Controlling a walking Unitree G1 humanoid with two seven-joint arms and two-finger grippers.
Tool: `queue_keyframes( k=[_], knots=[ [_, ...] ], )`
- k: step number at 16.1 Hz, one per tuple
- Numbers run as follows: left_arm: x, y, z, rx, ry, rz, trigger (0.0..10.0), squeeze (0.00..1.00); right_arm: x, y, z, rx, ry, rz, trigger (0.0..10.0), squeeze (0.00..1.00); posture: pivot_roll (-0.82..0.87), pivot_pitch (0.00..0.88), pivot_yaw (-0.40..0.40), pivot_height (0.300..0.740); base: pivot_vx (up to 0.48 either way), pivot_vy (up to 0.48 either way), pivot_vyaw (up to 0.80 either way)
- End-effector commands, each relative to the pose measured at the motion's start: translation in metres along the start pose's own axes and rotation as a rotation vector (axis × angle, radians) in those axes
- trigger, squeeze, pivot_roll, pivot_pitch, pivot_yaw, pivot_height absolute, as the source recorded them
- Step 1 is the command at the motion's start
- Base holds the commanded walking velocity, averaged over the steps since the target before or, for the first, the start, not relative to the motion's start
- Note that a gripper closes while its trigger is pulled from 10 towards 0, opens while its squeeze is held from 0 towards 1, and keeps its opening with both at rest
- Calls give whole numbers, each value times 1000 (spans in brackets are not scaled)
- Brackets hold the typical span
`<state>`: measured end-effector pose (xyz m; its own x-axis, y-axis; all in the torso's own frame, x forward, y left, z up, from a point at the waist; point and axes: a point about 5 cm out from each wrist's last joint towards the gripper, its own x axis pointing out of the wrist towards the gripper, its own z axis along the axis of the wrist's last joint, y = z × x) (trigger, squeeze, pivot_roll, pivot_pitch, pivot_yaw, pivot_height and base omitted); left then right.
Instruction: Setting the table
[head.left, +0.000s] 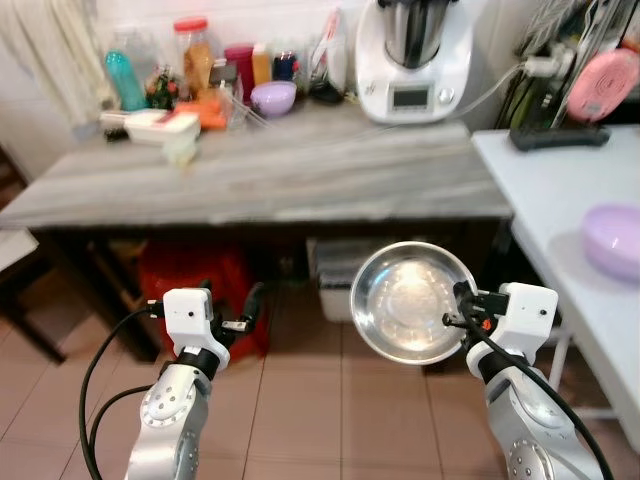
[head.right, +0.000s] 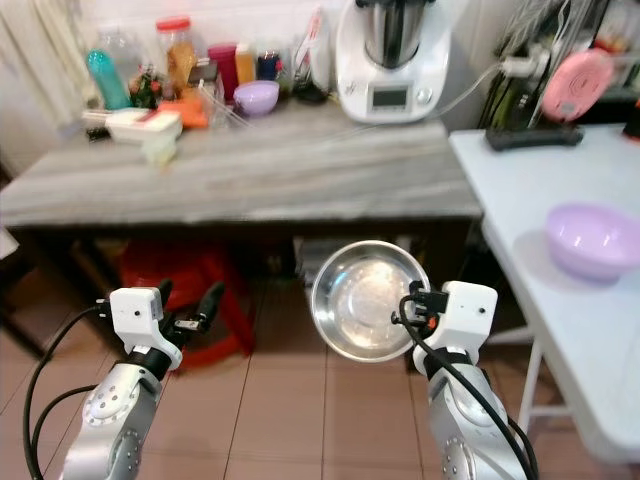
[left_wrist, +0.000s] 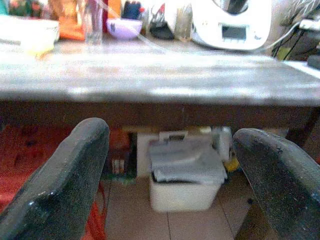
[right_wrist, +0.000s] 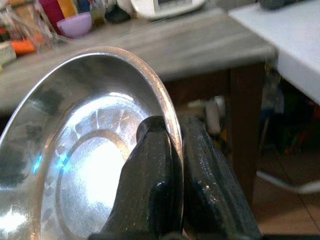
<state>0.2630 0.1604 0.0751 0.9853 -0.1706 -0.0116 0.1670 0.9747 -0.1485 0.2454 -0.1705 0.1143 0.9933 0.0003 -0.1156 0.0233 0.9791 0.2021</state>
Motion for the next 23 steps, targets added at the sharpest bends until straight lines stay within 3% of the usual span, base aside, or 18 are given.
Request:
queue_keyframes(
  k=[1, 6, 14, 17, 23],
  knots=[
    [-1, 10, 3, 22, 1, 27, 10000, 0, 1, 10, 4, 17, -22, 32, 10000, 0, -58, 0, 70, 740, 424, 0, -800],
    [0, 10, 3, 23, 2, 21, 10000, 0, 1, 11, 4, 14, -31, 38, 10000, 0, -60, 0, 75, 740, 423, 0, -213],
    [1, 8, 3, 21, 3, 11, 10000, 0, 1, 13, 4, 15, -38, 35, 10000, 0, -59, 0, 81, 740, 424, 0, 530],
    [1, 7, 3, -4, 2, 10, 10000, 0, 2, 11, 4, 18, -42, 24, 10000, 0, -57, 0, 82, 740, 279, 0, 0],
    [-7, -10, 2, 22, 11, -168, 10000, 0, 7, 2, 11, 16, -78, -47, 10000, 0, -56, 0, 83, 740, 0, 0, 0]
  ],
)
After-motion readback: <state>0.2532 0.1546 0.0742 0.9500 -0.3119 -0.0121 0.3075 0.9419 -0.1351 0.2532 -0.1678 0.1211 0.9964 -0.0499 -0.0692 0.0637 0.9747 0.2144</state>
